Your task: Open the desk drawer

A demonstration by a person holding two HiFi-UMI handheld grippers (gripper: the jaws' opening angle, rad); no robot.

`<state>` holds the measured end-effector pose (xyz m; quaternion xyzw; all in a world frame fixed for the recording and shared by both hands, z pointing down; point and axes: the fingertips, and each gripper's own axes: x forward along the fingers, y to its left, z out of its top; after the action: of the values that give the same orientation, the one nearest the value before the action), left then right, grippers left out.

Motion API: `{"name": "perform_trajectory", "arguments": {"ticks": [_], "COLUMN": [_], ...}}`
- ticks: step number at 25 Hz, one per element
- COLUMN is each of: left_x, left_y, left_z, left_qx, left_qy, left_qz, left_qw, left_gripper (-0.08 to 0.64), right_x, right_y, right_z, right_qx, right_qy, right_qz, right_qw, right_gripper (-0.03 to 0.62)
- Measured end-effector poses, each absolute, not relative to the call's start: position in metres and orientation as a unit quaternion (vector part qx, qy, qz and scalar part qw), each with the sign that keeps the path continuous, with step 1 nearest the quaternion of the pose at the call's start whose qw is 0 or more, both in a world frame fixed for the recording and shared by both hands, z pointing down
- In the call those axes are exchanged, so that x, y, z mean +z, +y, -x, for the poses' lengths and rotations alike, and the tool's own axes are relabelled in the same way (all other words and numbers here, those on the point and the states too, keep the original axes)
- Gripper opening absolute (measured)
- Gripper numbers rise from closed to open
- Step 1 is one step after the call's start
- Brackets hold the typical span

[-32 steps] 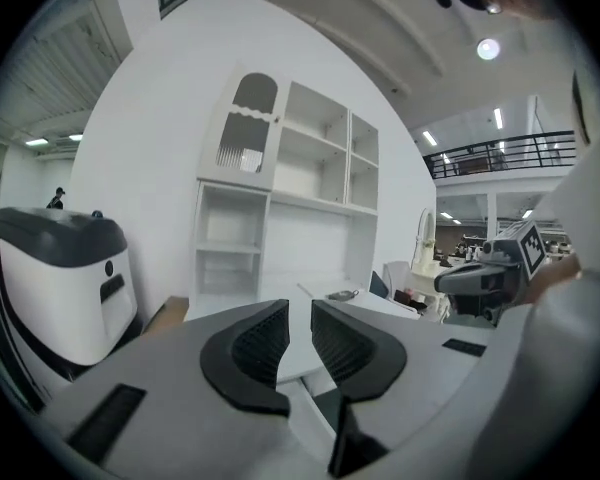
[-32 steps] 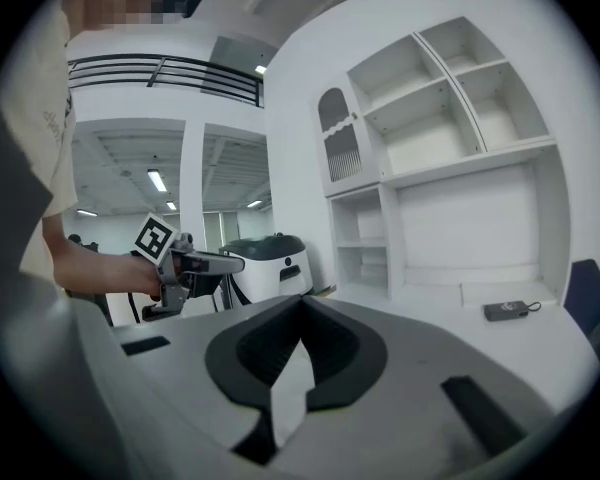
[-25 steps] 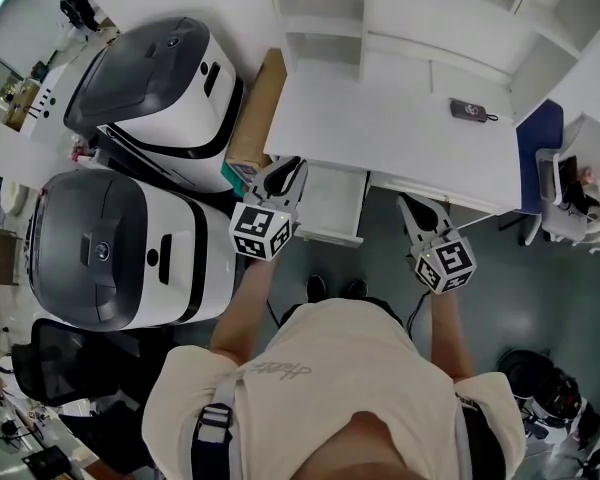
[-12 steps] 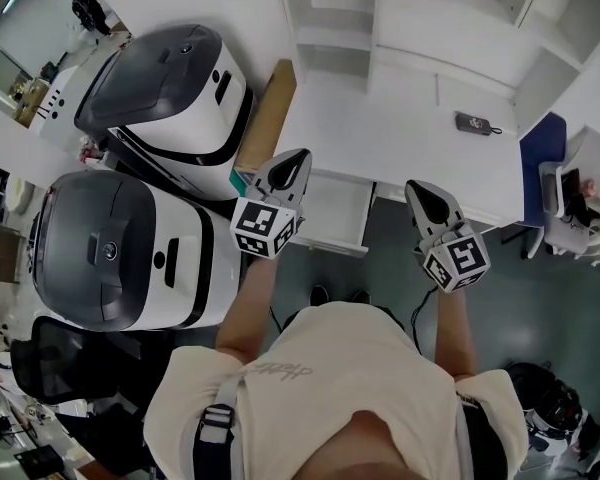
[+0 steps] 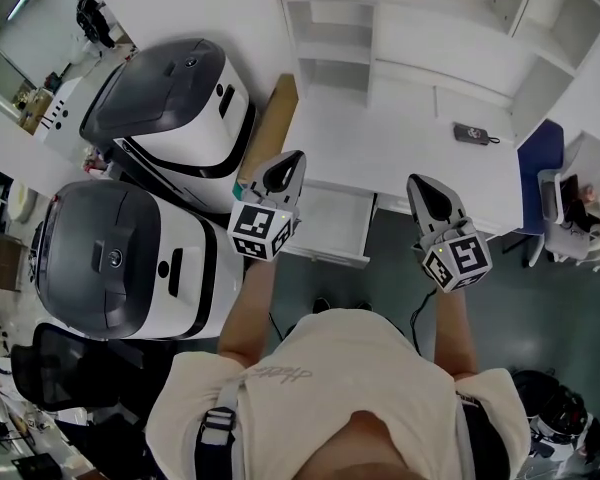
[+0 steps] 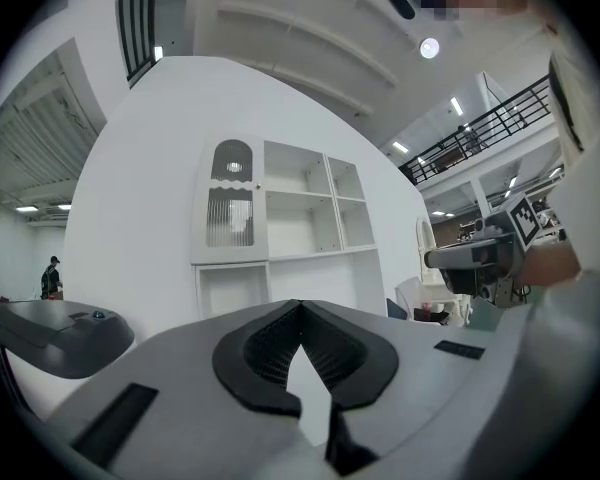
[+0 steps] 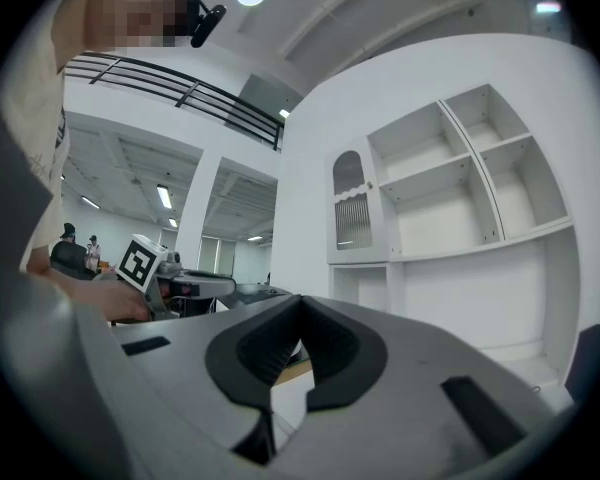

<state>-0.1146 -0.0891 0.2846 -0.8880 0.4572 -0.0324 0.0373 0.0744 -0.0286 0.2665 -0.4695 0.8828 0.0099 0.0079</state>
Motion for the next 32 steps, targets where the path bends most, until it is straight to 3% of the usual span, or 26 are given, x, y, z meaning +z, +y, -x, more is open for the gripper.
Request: {"name": "perform_trajectory", "arguments": {"ticks": [9,32], "left_x": [0.288,0.309], "left_y": [-0.084,-0.069], "left_z": [0.117,0.132], "left_qx": [-0.051,-0.065], "left_qy": [0.456,0.442], "left_qz": [0.887,0.894], "left_qw": [0.059,0.036], "left_gripper": [0.004,0.005], "right_x": [0.27,0.305], "right_y": [-0.03,-0.022], "right_z": [-0.07,-0.046], "right_qx": [0.014,-0.012], "right_qy": [0.876,0.885], "right_qz": [0.481,0.464], "right_qw": [0.007,-0.021], "right_gripper": [-0.002,-0.003]}}
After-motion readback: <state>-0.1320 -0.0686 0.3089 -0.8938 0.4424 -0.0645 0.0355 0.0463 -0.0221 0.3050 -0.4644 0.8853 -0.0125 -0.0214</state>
